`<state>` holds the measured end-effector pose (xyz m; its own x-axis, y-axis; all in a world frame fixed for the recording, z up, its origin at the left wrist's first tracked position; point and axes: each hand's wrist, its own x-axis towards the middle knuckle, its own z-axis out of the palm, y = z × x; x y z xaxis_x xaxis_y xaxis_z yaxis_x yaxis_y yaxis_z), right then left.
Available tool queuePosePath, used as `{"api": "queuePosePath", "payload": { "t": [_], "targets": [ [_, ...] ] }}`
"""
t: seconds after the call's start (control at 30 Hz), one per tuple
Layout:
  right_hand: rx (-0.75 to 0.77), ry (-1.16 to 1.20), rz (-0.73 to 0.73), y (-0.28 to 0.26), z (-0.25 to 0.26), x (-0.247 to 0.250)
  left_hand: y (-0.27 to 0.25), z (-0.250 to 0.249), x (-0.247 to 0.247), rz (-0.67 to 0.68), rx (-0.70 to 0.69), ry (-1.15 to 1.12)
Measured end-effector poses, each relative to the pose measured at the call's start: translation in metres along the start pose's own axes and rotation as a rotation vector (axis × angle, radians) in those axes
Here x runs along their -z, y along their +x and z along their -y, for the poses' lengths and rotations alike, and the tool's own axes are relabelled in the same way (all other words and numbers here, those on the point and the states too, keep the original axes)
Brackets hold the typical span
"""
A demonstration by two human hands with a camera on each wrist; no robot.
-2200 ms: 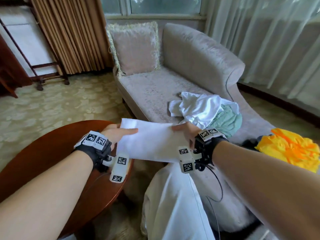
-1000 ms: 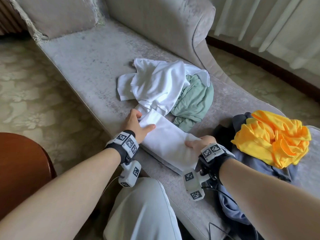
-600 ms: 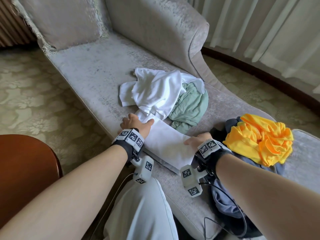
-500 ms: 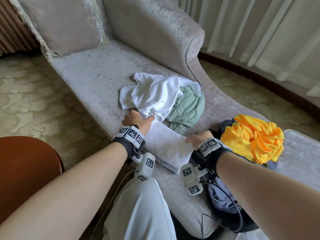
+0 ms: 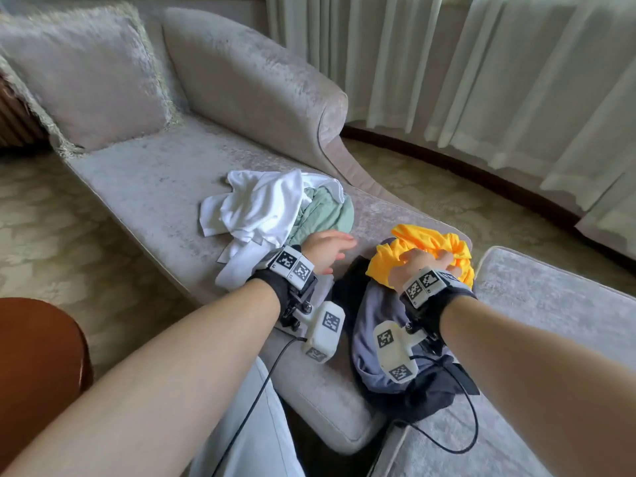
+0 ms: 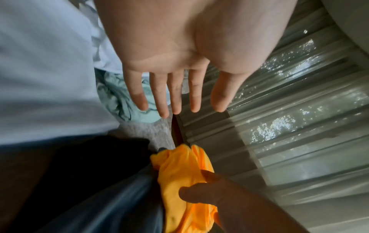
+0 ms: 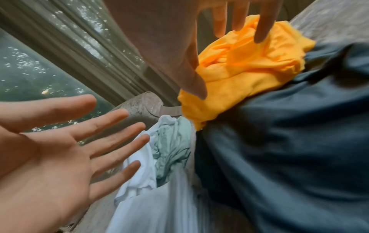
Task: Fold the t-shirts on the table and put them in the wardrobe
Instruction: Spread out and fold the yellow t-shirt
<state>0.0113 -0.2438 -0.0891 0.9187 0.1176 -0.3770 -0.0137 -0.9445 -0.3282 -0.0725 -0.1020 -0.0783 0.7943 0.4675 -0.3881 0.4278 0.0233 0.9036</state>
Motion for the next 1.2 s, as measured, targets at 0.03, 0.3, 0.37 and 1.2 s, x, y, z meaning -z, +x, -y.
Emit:
{"api": "queuePosePath", "payload": {
  "t": [0.03, 0.3, 0.37, 1.2],
  "targets": [
    [-0.007, -0.072, 0.058, 0.002, -0.006, 0.001, 0.000, 0.004, -0.009, 0.047, 0.031, 0.023],
    [0.101, 0.175, 0.174, 0.016, -0.036, -0.017, 0.003, 0.029, -0.048, 0.225, 0.124, -0.037],
    [0.009, 0.490, 0.166, 0.014, -0.026, -0.013, 0.004, 0.031, -0.048, 0.218, 0.108, -0.065],
    [0.721, 1.466, 1.259, -0.255, 0.182, 0.126, -0.178, -0.072, 0.164, -0.311, -0.454, 0.014]
  ]
}}
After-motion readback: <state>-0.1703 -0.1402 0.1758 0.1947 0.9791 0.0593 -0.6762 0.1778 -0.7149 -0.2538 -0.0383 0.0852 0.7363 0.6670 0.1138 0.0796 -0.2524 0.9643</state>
